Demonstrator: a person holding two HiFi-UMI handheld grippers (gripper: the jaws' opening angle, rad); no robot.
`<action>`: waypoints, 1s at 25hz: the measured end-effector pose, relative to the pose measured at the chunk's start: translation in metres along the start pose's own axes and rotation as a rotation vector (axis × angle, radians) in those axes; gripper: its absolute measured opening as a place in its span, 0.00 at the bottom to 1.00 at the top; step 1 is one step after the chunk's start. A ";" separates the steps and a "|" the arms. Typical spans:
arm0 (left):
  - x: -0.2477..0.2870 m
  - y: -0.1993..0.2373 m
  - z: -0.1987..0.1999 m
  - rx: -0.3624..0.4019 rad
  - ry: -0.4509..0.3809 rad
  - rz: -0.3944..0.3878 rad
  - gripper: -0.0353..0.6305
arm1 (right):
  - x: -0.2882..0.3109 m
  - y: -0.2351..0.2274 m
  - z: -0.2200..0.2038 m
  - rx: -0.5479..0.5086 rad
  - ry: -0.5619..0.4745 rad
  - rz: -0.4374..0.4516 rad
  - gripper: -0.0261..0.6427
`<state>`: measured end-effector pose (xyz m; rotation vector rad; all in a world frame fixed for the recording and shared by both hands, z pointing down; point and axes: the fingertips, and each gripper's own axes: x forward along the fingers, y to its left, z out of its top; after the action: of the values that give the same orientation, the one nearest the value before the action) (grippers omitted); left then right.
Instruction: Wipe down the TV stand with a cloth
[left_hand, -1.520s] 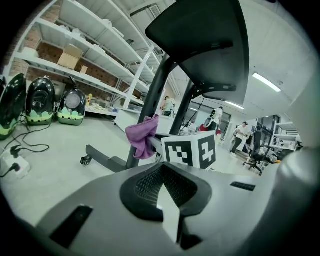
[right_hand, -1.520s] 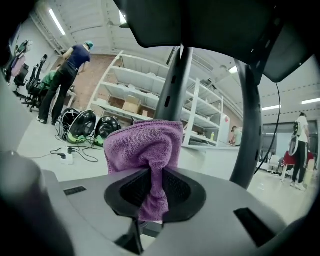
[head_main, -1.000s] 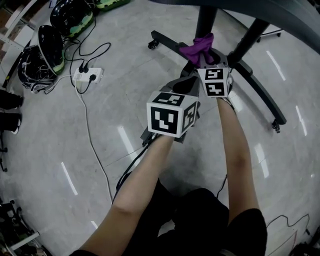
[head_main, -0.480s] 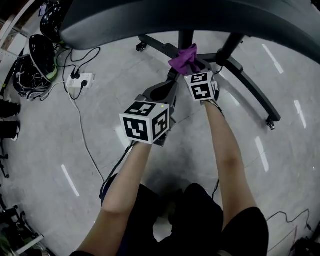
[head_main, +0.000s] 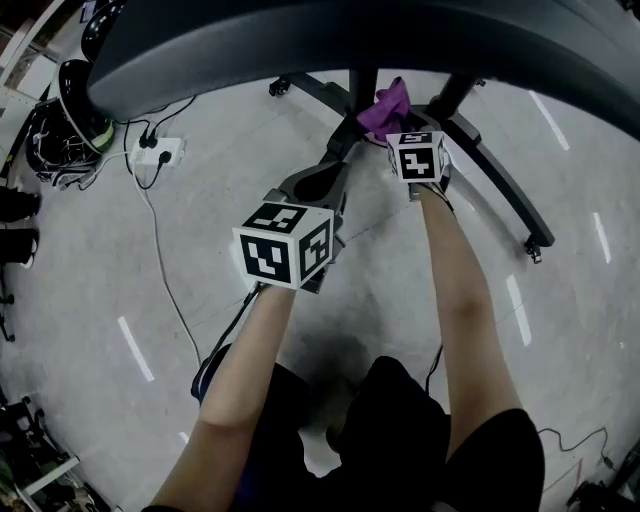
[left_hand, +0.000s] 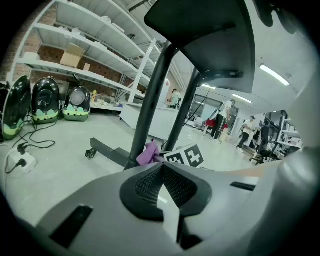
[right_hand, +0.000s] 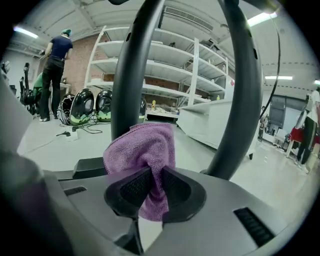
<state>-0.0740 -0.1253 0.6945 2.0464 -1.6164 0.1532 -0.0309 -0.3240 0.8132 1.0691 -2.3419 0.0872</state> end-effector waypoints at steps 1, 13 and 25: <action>0.001 0.000 -0.003 -0.004 0.010 0.008 0.06 | 0.002 -0.001 0.003 0.002 0.001 0.005 0.16; 0.000 -0.023 -0.005 -0.020 0.028 0.019 0.06 | 0.030 0.018 0.007 -0.052 0.065 0.113 0.16; 0.004 -0.018 -0.007 -0.008 0.045 0.044 0.06 | 0.035 0.009 -0.009 -0.212 0.114 0.107 0.15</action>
<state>-0.0545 -0.1229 0.6962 1.9880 -1.6327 0.2067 -0.0514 -0.3394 0.8398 0.8148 -2.2467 -0.0572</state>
